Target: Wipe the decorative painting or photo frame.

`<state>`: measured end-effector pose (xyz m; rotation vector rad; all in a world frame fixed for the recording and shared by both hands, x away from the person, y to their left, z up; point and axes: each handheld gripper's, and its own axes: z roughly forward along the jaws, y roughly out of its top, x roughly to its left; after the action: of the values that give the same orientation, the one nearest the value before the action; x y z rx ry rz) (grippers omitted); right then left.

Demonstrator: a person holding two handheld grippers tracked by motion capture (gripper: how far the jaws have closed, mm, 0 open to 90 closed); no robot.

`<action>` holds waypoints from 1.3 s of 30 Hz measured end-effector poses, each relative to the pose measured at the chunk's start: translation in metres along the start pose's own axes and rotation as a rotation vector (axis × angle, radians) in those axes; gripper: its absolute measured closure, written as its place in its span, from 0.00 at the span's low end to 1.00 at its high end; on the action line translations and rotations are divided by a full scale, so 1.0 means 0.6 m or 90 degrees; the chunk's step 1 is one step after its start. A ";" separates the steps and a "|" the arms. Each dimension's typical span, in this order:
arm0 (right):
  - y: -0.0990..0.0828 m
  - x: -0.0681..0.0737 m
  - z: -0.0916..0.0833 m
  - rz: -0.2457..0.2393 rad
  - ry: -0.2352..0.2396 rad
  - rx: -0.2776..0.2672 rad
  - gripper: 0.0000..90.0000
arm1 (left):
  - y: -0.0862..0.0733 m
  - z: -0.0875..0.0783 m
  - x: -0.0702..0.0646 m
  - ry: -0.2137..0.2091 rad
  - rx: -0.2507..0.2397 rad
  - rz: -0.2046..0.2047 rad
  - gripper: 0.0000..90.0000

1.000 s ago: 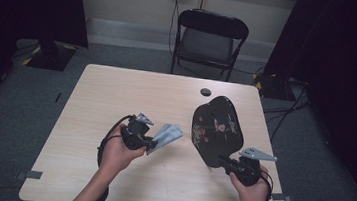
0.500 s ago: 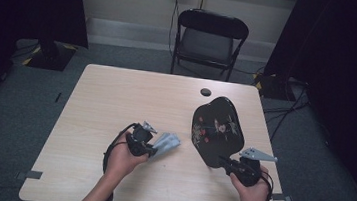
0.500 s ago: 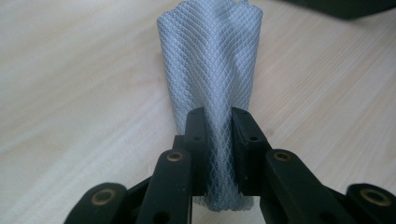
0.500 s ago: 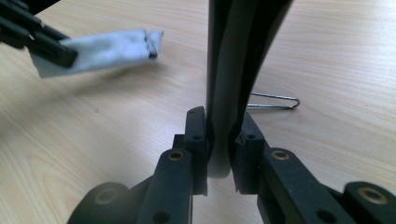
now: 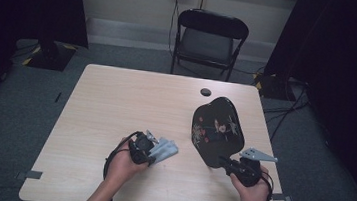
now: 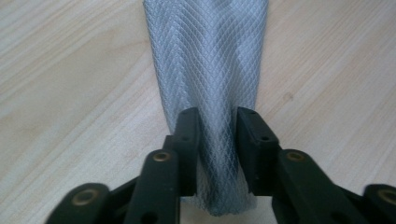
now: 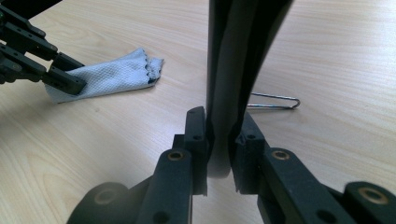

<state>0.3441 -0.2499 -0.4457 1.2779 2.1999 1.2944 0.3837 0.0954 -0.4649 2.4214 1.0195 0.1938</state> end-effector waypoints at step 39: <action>0.002 -0.004 -0.001 -0.007 0.007 0.008 0.88 | 0.182 -0.051 -0.026 -0.039 -0.157 -0.012 0.87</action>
<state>0.3456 -0.2518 -0.4450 1.2641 2.2231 1.2876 0.4322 0.0317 -0.3831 2.1817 0.9324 0.2241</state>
